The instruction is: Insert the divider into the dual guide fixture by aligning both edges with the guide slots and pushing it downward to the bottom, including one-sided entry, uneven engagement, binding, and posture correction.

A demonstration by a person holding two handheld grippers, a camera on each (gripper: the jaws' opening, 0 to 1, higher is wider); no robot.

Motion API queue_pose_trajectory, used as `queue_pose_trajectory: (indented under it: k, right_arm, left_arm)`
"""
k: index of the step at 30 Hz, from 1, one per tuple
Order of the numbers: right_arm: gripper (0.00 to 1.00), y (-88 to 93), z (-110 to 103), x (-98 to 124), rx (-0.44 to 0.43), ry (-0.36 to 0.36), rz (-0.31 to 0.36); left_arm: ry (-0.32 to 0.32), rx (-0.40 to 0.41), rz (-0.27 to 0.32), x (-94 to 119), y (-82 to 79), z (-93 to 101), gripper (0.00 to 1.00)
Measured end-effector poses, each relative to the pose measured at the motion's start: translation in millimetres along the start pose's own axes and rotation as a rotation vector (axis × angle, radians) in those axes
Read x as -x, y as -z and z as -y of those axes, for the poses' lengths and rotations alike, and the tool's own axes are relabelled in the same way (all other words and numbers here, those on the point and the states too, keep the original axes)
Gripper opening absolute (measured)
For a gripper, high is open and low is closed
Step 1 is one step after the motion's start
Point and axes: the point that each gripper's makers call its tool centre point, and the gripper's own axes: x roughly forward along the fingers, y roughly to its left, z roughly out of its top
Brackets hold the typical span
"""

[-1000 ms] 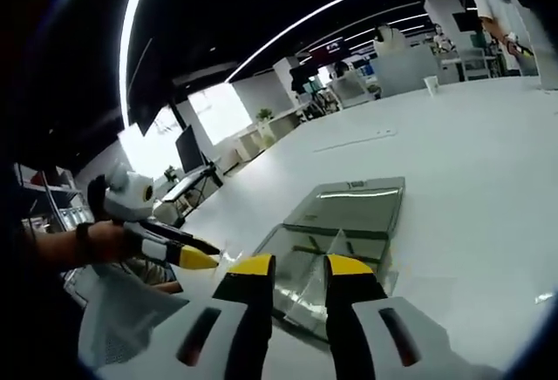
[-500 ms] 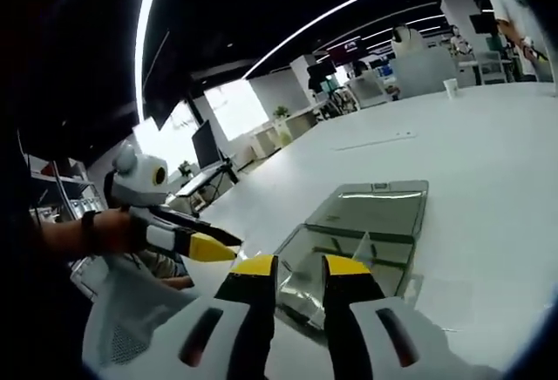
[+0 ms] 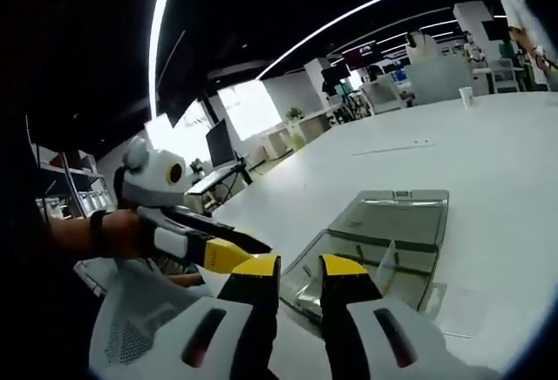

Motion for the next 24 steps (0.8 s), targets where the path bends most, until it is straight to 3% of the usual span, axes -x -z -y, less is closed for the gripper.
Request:
queue_pose_trajectory:
  k: [6,17,22,24]
  right_arm:
    - [0.12,-3.8,-9.8,-6.0,0.025,-0.027,-0.015]
    - [0.08,-6.9,-6.0,-8.3,0.054,-0.009,-0.015]
    - [0.03,-5.0,-8.5,-9.6,0.103,-0.010,-0.021]
    - [0.02,-9.3,-11.2,-10.2,0.133,-0.021,0.004]
  left_arm:
    - [0.037,0.023,0.017,-1.8,-0.9,8.6,0.29]
    - [0.079,0.021,0.011,-6.3,1.2,21.5,0.29]
    - [0.101,0.036,0.015,-7.7,0.9,27.4,0.29]
    - [0.107,0.044,0.011,-8.1,1.7,28.7,0.29]
